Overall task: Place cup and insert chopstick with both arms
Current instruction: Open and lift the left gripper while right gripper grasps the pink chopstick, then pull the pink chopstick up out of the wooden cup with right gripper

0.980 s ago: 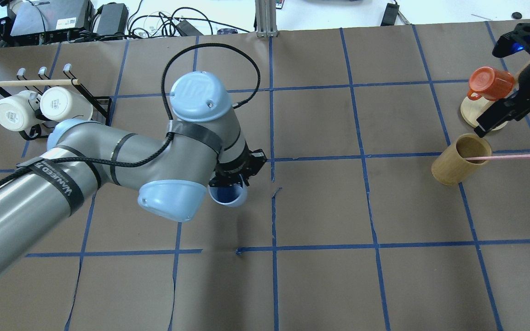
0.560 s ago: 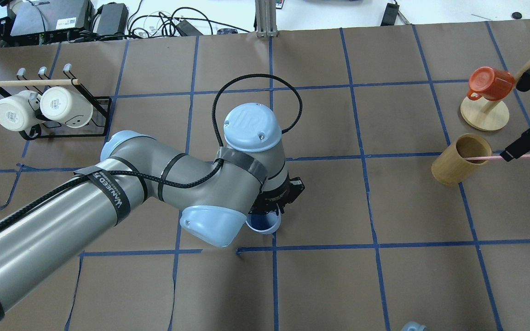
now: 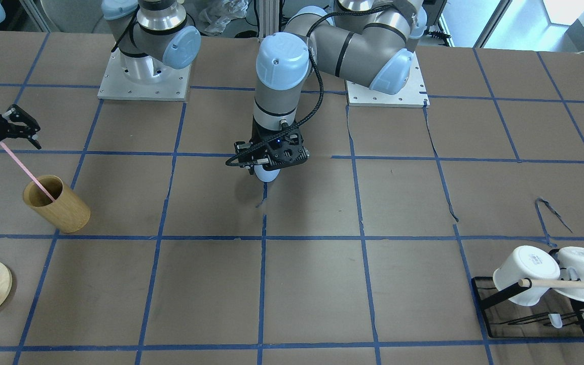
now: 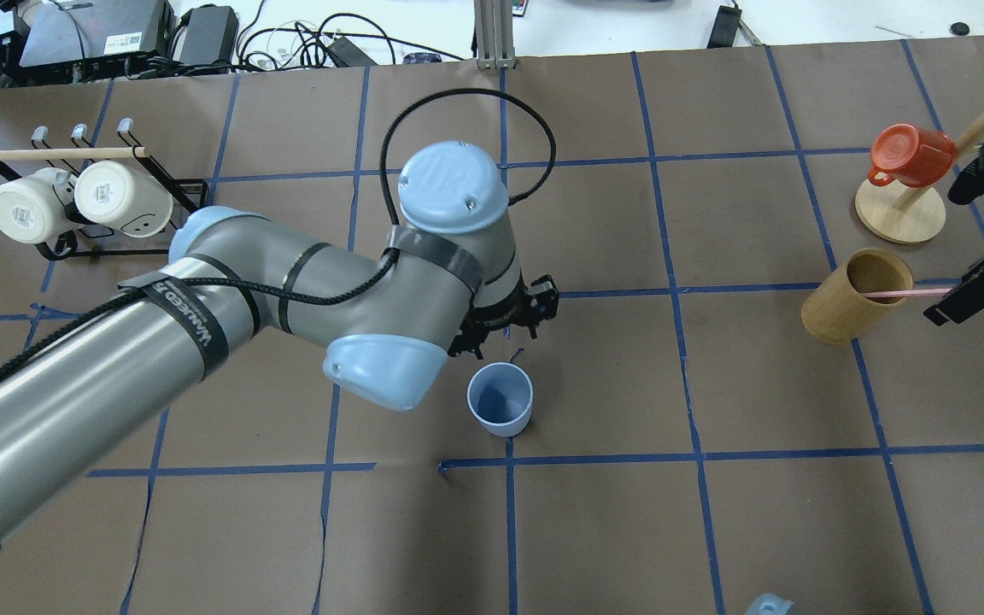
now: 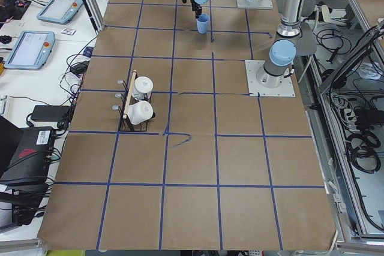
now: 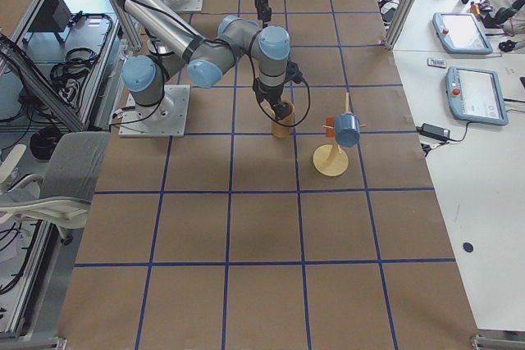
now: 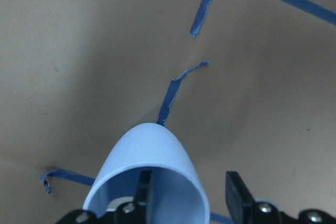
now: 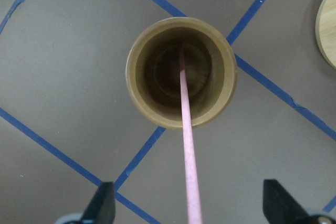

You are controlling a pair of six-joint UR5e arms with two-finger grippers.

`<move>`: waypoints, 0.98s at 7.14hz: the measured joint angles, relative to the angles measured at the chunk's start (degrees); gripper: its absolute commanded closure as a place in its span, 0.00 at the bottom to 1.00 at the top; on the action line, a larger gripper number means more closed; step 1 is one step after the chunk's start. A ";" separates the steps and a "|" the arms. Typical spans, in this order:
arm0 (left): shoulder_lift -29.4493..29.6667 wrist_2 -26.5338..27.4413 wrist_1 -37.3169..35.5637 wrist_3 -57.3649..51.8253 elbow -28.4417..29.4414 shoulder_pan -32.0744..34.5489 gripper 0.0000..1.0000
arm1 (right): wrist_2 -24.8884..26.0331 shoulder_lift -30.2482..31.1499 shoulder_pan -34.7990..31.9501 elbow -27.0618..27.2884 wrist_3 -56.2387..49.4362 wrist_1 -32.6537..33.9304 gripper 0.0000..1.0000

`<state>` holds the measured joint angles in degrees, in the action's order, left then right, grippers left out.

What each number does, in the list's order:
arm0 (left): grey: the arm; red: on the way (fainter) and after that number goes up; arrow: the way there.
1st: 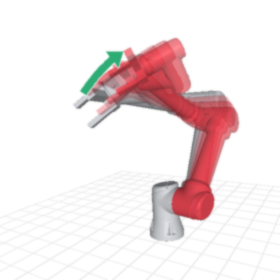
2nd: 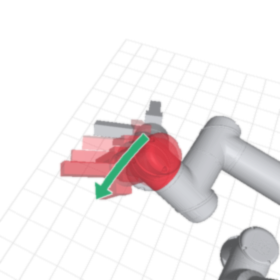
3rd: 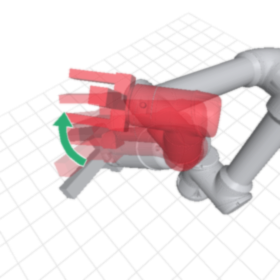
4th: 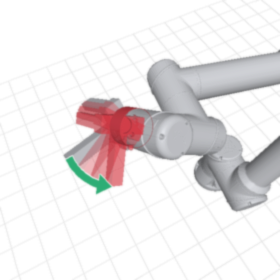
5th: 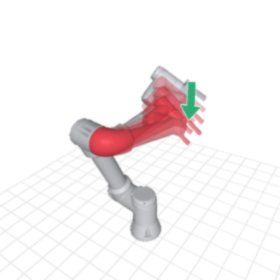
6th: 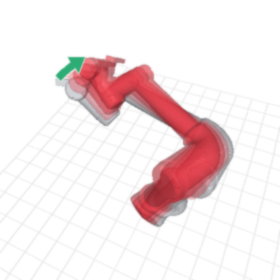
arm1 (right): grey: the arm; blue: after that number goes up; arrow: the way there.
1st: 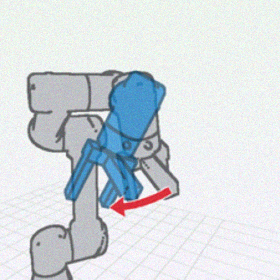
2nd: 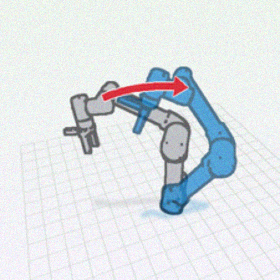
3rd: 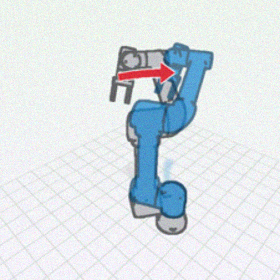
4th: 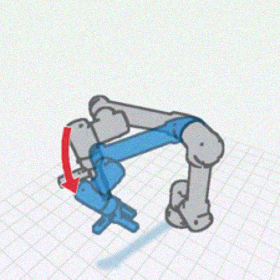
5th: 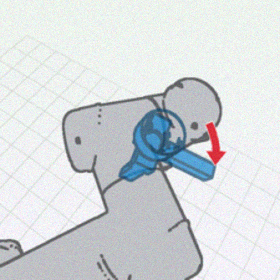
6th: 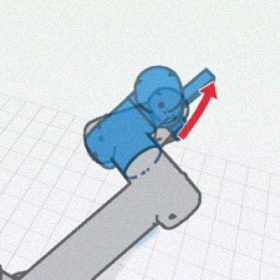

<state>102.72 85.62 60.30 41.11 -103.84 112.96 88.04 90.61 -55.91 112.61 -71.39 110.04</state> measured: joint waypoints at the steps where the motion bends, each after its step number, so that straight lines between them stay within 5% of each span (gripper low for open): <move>1: -1.68 0.76 4.92 -6.27 3.72 -3.84 0.00 | 0.18 0.10 0.01 -0.10 -0.07 -0.60 0.41; 4: -8.61 3.09 27.68 -29.28 14.58 -16.98 0.00 | 0.63 0.17 0.02 -1.11 -0.17 -3.44 0.68; 7: -13.64 3.90 32.43 -35.39 14.22 -21.23 0.00 | 1.47 -0.25 0.01 -1.65 0.00 -3.70 0.84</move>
<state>89.09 89.52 92.73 5.72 -89.62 91.72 89.50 90.36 -55.90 110.97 -71.39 106.34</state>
